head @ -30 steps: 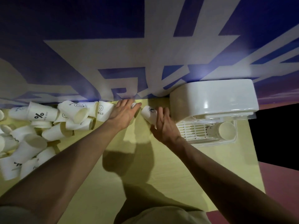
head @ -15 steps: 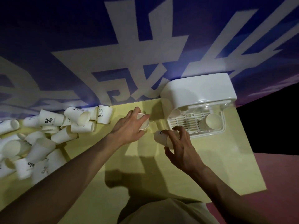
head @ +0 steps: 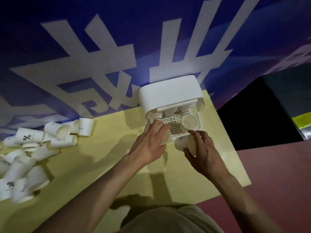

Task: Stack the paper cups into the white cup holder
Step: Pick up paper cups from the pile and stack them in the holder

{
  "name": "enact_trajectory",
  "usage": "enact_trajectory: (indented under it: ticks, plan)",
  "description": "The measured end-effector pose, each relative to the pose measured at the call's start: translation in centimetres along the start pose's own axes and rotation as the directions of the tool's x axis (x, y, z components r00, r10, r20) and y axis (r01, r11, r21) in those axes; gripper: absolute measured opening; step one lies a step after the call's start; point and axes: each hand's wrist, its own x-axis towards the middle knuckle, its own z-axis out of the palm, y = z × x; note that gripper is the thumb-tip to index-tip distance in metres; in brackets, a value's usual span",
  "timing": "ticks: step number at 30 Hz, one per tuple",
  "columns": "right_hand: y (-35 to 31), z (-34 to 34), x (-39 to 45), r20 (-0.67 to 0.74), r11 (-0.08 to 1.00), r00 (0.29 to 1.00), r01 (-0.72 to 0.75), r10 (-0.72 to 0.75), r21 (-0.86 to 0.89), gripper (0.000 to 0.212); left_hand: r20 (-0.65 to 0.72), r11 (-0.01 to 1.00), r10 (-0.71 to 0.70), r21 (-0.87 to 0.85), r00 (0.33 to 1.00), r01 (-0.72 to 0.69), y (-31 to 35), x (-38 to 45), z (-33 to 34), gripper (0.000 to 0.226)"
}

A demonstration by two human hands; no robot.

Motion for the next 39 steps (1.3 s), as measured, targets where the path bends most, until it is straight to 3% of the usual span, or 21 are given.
enact_trajectory:
  ticks: [4, 8, 12, 23, 29, 34, 39]
  plan:
    - [3.5, -2.5, -0.7, -0.063, 0.996, 0.995, -0.067, 0.071, 0.062, 0.064, -0.03, 0.999, -0.038, 0.004, 0.999, 0.038, 3.7, 2.7, 1.7, 0.059]
    - [6.3, -4.0, -0.7, -0.063, 0.991, 0.993, -0.096, 0.102, 0.088, 0.069, -0.08, 0.988, -0.1, 0.112, 0.992, 0.109, 6.0, 5.4, 2.6, 0.059]
    - [8.4, -4.8, -0.2, -0.04, 0.99, 0.996, -0.076, 0.081, 0.118, 0.068, -0.136, 0.984, -0.067, 0.154, 0.989, 0.088, 7.4, 7.9, 3.5, 0.059]
    - [13.7, -5.2, 1.3, 0.03, 0.985, 1.0, -0.013, 0.008, 0.173, 0.061, 0.053, 0.977, -0.153, 0.159, 0.987, 0.143, 8.0, 12.0, 8.6, 0.063]
    - [15.6, -5.7, 1.6, 0.053, 0.979, 0.998, -0.046, 0.036, 0.196, 0.061, 0.214, 0.966, -0.238, 0.155, 0.948, 0.207, 7.2, 13.7, 11.0, 0.07]
    - [16.2, -6.3, 2.3, 0.061, 0.975, 0.996, -0.074, 0.063, 0.208, 0.06, 0.267, 0.967, -0.249, 0.115, 0.931, 0.226, 6.5, 15.4, 10.6, 0.071]
    - [14.7, -6.8, 4.2, 0.029, 0.974, 1.0, 0.0, -0.007, 0.226, 0.06, 0.252, 0.97, -0.241, 0.076, 0.937, 0.229, 5.7, 14.6, 10.3, 0.083]
